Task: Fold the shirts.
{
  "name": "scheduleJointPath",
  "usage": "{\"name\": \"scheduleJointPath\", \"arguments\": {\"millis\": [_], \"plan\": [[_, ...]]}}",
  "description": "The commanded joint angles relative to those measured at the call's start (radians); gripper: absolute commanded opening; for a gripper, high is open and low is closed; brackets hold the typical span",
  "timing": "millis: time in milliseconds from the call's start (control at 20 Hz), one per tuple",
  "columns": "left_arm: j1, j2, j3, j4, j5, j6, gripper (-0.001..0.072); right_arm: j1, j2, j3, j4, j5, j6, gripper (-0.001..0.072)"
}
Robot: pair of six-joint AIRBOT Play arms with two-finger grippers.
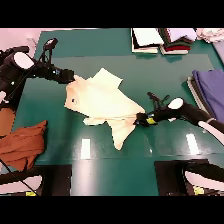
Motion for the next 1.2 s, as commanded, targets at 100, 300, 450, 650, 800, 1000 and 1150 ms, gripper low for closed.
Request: {"name": "scheduleJointPath", "arguments": {"millis": [100,300,450,650,800,1000,1150], "plan": [[0.030,0.069,0.061,0.047,0.003,-0.026,0.0022,0.014,-0.006,0.175,-0.192,0.074,0.030,0.0019],[0.134,0.237,0.202,0.051,0.003,-0.024,0.0022,-0.157,0.224,0.377,-0.449,0.265,0.080,0.0019],[0.159,0.383,0.303,0.058,0.006,0.003,0.0022,-0.304,0.382,0.555,-0.488,0.330,0.080,0.0019],[0.159,0.553,0.436,0.047,0.003,0.007,0.0022,-0.427,0.517,0.789,-0.488,0.405,0.079,0.0019],[0.159,0.633,0.540,0.044,0.001,0.006,0.0022,-0.468,0.571,0.924,-0.489,0.451,0.079,0.0019],[0.159,0.668,0.652,0.006,-0.017,0.006,0.0021,-0.500,0.547,1.110,-0.488,0.517,0.080,0.0019],[0.159,0.658,0.627,0.010,-0.055,0.006,0.0021,-0.500,0.446,1.293,-0.487,0.590,0.080,0.0019]]}}
